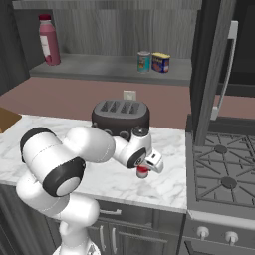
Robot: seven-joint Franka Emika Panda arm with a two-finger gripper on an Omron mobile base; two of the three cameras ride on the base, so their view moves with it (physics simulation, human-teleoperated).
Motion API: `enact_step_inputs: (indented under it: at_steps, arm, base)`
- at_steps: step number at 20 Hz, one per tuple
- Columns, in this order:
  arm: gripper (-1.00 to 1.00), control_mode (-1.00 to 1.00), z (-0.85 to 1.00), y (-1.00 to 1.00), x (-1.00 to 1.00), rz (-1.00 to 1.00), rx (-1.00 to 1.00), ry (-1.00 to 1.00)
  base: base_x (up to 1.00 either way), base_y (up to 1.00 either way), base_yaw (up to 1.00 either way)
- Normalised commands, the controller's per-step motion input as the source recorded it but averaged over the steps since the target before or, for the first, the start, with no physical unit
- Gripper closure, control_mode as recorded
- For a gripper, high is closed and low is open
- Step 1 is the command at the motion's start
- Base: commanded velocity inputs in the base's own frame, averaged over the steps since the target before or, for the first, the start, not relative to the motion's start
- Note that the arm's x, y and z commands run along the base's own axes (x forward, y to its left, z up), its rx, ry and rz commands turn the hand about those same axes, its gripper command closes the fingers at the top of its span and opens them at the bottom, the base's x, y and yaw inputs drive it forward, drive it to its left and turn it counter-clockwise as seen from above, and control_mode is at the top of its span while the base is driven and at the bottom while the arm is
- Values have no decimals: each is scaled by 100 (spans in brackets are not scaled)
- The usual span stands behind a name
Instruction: Pick the cans from the counter and place them in their designated side in the cabinet.
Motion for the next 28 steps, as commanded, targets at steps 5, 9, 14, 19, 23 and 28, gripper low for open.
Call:
enact_step_inputs:
  at_steps: [5,9,14,19,23,28]
  arm:
    - [100,-100,14,-7,-1,0,3,0]
    - [100,-100,44,-4,0,0,3,0]
    - [100,-100,57,0,0,0,0,0]
    - [100,-100,52,0,0,0,0,0]
    - [100,-100,42,0,0,0,0,0]
    - [100,-100,41,0,0,0,0,-2]
  base:
    - [0,0,0]
    - [0,0,0]
    - [0,0,0]
    - [0,0,0]
    - [0,0,0]
    - [0,0,0]
